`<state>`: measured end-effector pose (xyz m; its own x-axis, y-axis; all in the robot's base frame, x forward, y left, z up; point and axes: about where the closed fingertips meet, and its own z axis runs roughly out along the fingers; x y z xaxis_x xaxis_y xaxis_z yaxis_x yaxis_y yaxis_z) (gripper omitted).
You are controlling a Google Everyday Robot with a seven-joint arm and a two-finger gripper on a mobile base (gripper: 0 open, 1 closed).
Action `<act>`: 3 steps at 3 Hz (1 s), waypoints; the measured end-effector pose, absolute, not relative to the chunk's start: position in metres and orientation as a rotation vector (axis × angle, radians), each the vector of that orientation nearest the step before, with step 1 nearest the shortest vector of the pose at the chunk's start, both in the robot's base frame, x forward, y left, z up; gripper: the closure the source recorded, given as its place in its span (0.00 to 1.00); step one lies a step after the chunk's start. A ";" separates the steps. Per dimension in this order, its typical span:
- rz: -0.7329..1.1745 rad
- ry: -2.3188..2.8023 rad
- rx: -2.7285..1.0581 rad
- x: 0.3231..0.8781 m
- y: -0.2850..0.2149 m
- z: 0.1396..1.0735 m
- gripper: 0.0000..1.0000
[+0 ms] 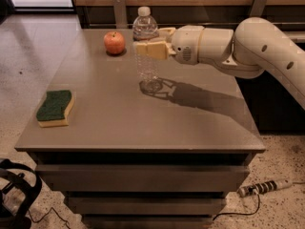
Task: Move water bottle near sponge
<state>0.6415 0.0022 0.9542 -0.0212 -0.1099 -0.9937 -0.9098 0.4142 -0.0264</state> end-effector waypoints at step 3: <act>0.921 1.379 -1.060 0.605 0.060 0.941 1.00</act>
Offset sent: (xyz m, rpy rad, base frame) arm -0.0375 0.0587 -0.0169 0.0233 -0.0299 0.0983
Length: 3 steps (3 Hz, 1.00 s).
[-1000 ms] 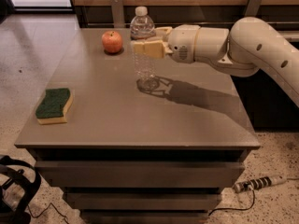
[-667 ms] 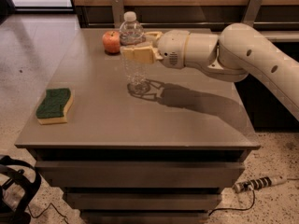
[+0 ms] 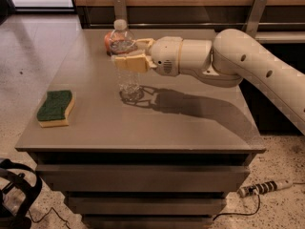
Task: Move water bottle near sponge
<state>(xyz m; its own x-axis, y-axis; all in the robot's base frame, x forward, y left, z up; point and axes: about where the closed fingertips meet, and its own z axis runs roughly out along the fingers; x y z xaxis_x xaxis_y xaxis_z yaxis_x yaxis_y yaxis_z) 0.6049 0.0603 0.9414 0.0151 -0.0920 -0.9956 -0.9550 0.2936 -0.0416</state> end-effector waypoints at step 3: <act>0.943 1.417 -1.082 0.585 0.091 0.934 1.00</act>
Offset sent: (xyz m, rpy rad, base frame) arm -0.0237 0.0303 -0.0080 -0.0442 0.0420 0.0027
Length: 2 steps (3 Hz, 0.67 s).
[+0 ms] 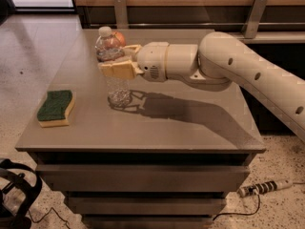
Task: Move water bottle near sponge
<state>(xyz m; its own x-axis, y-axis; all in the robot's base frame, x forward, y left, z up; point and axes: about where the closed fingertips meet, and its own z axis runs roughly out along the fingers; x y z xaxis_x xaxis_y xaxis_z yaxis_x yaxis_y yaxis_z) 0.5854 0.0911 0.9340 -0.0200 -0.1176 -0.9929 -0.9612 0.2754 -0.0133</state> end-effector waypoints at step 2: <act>0.973 1.396 -1.080 0.569 0.115 0.921 1.00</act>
Offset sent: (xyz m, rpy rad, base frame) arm -0.0250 0.0344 -0.0213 0.0422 -0.0083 0.0316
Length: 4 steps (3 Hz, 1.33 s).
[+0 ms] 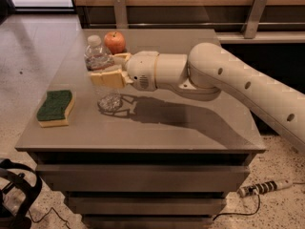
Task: Move water bottle near sponge
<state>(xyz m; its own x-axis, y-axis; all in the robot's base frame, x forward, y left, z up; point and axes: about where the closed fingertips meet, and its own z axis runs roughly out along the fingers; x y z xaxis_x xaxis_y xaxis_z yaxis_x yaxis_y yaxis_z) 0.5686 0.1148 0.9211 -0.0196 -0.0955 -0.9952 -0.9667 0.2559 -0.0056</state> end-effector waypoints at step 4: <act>0.989 1.350 -1.111 0.556 0.139 0.913 0.58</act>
Offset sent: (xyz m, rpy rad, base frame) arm -0.0124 0.0262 -0.0158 0.0111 -0.0382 0.0428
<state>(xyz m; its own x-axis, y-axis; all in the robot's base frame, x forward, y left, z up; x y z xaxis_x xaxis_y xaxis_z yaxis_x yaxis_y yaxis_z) 0.5559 0.1390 0.9132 0.0118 -0.0834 -0.9964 -0.9753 0.2190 -0.0299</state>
